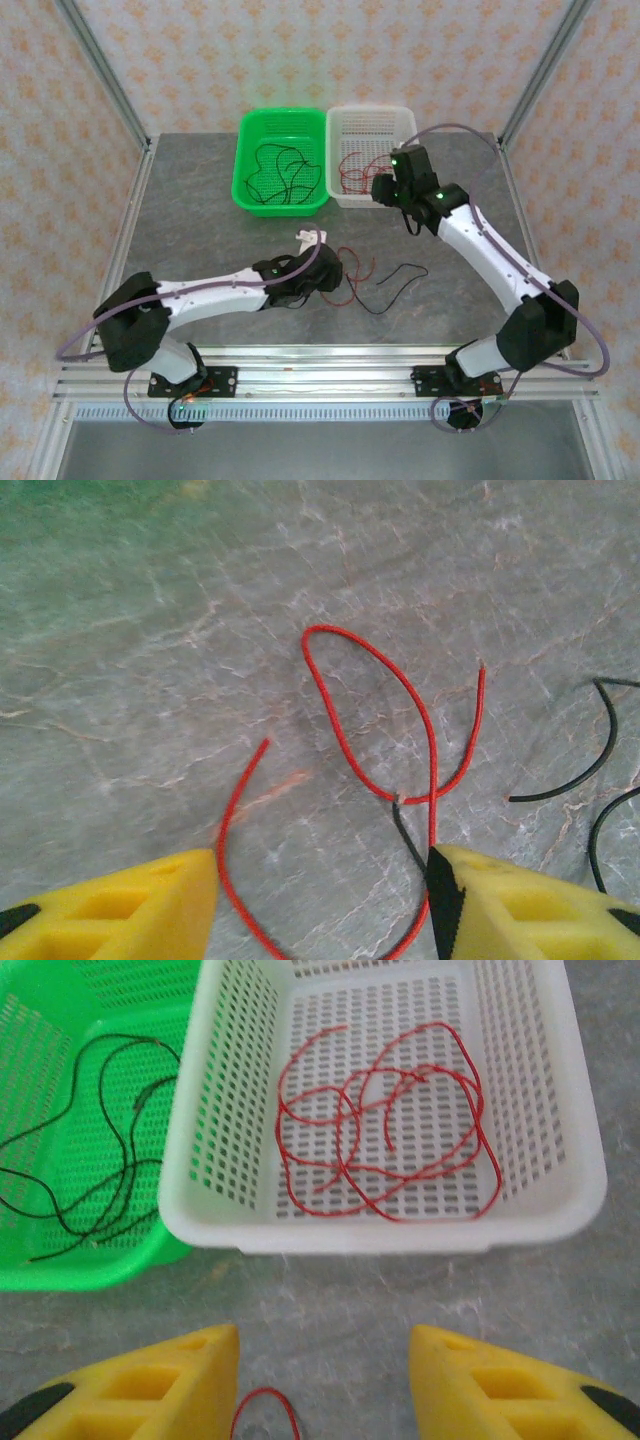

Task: Untangle the cables

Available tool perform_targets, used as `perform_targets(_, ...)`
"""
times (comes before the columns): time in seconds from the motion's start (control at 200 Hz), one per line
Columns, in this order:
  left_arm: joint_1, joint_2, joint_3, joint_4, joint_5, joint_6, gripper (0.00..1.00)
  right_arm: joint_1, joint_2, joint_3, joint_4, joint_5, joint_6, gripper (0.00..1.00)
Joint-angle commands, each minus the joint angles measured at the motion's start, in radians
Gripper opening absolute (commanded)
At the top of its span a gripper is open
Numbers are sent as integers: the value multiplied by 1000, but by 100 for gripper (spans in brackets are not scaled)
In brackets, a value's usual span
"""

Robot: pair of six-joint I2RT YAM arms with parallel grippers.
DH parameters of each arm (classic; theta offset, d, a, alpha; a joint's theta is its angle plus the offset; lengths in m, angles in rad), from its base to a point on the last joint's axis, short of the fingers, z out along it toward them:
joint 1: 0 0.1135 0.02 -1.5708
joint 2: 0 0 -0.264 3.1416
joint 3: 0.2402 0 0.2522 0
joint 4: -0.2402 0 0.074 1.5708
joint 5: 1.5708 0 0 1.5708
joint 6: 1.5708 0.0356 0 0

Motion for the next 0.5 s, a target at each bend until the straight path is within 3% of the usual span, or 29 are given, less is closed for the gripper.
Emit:
perform_targets(0.0, -7, 78, 81, 54, 43, -26, 56, -3, -90, -67, 38, 15, 30, 47)
perform_targets(0.215, -5, 205, 178, 41, 14, -69, 51, -3, -190, -187, 38, 30, 51, 47)
perform_targets(0.496, -7, 344, 325, -9, 53, -7, 44, -3, -281, -270, 35, 49, 69, 47)
